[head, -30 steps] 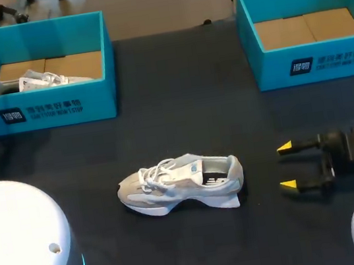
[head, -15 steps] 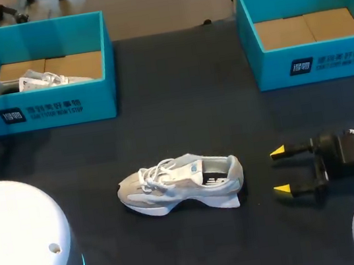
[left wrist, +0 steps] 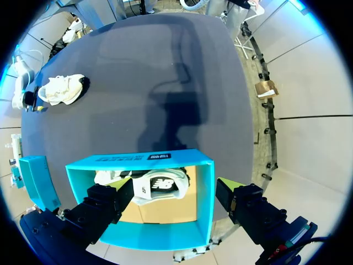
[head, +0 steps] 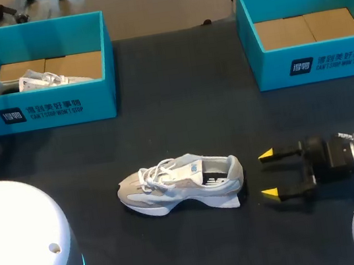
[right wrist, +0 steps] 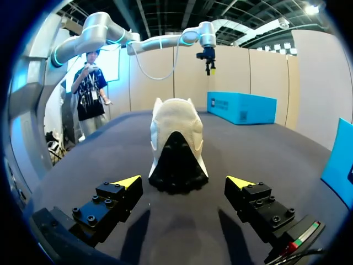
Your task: Take the shoe out of the shoebox, open the shoe tongue, remove and reinsert the insole, then place the shoe into the shoebox
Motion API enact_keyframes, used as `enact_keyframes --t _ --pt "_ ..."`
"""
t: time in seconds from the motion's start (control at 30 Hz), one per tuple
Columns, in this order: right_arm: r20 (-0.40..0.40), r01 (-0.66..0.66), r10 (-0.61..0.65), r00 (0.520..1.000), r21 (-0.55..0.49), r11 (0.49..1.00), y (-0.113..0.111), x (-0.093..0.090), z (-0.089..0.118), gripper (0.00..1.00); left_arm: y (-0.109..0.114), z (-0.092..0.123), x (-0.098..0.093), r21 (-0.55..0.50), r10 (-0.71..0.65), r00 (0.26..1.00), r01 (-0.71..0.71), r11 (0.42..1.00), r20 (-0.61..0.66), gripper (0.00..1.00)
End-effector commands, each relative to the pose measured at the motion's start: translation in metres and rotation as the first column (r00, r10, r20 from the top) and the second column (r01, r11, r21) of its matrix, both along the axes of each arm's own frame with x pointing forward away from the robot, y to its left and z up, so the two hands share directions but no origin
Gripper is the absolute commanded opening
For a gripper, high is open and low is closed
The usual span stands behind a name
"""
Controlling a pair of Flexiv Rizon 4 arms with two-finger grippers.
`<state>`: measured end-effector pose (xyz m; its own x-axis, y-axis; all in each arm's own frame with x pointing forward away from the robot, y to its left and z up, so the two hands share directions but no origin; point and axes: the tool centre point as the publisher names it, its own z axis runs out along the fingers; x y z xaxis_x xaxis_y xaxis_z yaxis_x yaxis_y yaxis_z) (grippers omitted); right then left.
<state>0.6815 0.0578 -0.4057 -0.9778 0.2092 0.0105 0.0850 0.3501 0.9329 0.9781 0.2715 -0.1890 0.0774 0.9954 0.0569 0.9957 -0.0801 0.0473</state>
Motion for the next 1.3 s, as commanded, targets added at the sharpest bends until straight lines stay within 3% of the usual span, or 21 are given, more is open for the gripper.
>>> enact_keyframes --t 0.03,1.3 --pt "-0.001 0.017 -0.017 1.0 -0.012 1.0 0.014 0.001 -0.001 1.0 0.0 0.001 -0.002 0.003 0.0 1.0 0.0 1.0 0.003 1.0" --pt "-0.001 0.087 -0.087 0.996 0.032 0.996 0.054 0.0 -0.004 1.0 0.0 0.001 -0.002 0.003 0.0 1.0 0.0 1.0 0.003 1.0"
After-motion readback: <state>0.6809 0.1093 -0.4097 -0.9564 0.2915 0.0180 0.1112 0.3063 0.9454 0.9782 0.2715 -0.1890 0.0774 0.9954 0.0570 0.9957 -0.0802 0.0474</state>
